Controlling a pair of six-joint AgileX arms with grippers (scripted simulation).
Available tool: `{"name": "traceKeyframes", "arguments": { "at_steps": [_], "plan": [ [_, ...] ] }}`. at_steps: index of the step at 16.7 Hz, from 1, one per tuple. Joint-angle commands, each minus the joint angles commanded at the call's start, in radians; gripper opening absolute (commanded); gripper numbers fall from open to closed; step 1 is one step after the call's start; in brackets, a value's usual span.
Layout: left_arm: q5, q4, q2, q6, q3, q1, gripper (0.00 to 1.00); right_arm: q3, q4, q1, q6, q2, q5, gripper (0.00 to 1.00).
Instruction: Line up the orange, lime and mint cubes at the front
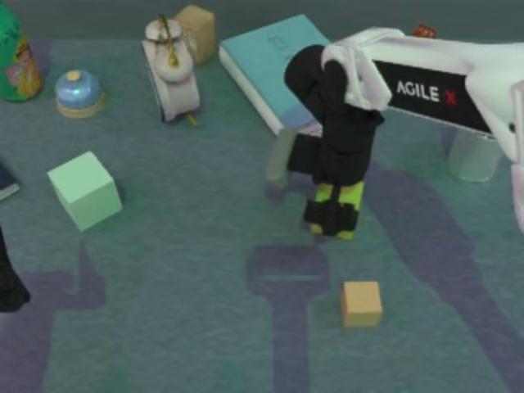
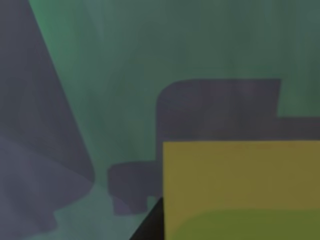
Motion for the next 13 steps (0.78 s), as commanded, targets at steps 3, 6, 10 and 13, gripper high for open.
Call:
{"name": "traceKeyframes", "arguments": {
  "at_steps": [3, 6, 10, 13],
  "plan": [
    [0.0, 0.0, 0.0, 0.0, 0.0, 0.0, 1.0, 0.0, 0.0, 0.0, 0.0, 0.0, 0.0, 0.0],
    [0.0, 0.0, 0.0, 0.0, 0.0, 0.0, 1.0, 0.015, -0.03, 0.002, 0.005, -0.025, -0.006, 0.0],
    [0.0, 0.0, 0.0, 0.0, 0.0, 0.0, 1.0, 0.119, -0.177, 0.005, 0.006, -0.056, -0.007, 0.0],
    [0.0, 0.0, 0.0, 0.0, 0.0, 0.0, 1.0, 0.174, -0.245, 0.008, 0.006, -0.077, -0.007, 0.0]
  ]
}}
